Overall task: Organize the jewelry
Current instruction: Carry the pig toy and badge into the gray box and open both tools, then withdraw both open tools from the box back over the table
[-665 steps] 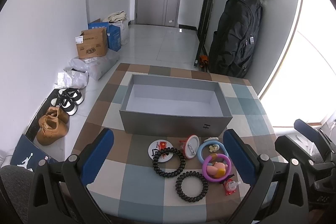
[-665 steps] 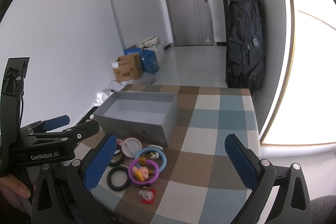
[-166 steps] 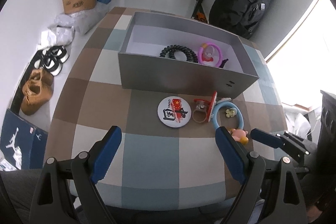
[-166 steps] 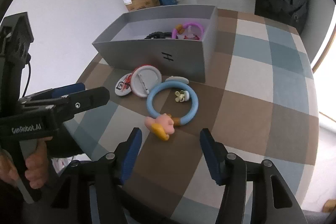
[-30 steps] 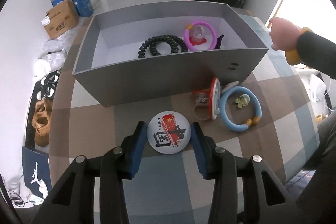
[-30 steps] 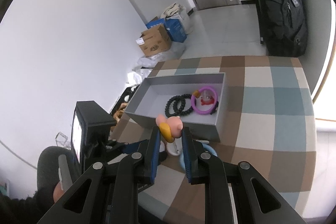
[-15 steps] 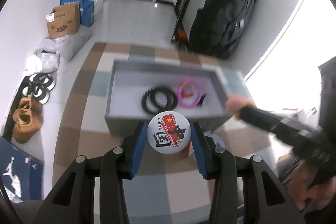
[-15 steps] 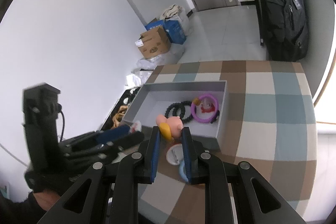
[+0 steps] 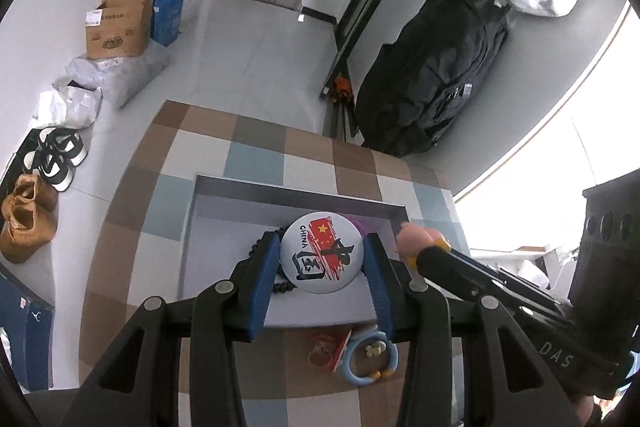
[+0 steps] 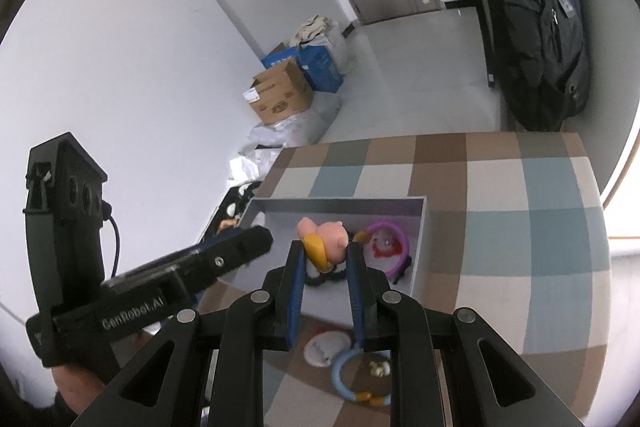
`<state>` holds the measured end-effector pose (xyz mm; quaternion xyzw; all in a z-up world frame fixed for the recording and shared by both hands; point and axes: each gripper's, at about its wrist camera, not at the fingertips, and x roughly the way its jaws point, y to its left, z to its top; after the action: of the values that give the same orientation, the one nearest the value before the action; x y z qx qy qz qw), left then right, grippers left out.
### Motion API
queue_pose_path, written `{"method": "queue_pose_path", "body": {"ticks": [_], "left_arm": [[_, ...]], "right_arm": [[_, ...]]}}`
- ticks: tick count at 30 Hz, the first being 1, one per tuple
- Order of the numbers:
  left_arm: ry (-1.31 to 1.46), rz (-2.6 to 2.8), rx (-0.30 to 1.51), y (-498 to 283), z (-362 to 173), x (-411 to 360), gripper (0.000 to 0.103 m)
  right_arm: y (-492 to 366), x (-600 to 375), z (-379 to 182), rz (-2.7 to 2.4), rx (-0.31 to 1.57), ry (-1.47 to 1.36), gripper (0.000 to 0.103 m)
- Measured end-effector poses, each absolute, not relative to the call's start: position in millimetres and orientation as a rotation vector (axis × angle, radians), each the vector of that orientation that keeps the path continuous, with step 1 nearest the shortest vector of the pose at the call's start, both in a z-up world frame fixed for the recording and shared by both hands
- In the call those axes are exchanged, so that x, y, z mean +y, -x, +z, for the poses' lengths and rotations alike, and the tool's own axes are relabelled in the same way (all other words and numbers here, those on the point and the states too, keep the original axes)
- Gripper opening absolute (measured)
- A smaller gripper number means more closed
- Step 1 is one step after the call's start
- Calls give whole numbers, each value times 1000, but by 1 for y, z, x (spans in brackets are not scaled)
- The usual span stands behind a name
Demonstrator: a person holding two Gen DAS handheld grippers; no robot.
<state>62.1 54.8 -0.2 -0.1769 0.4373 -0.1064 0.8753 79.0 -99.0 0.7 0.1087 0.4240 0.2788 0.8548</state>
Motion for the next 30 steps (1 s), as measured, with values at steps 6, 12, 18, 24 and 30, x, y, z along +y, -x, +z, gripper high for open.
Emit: {"method": "queue_pose_path", "body": {"ticks": [6,12,18,24,30], "left_arm": [[342,-206,949,-70,-7,50,37],[365,-206,975,-78,-13,52,37],[367,-200,980,-81,-13,52,37],[432,-251,1022,-86,-18,51,52],[412,-234,995,-80,-11,51,71]], "right_arm": [[-94,-98,-8,572,929,-239,19],[-103,-97,-17,562,963,-239,19],[-110,-102,-23,543,989,-264,20],[-108,-107,-16,552,961,-275,26],[-103,-121,-2,548,905,-314,51]]}}
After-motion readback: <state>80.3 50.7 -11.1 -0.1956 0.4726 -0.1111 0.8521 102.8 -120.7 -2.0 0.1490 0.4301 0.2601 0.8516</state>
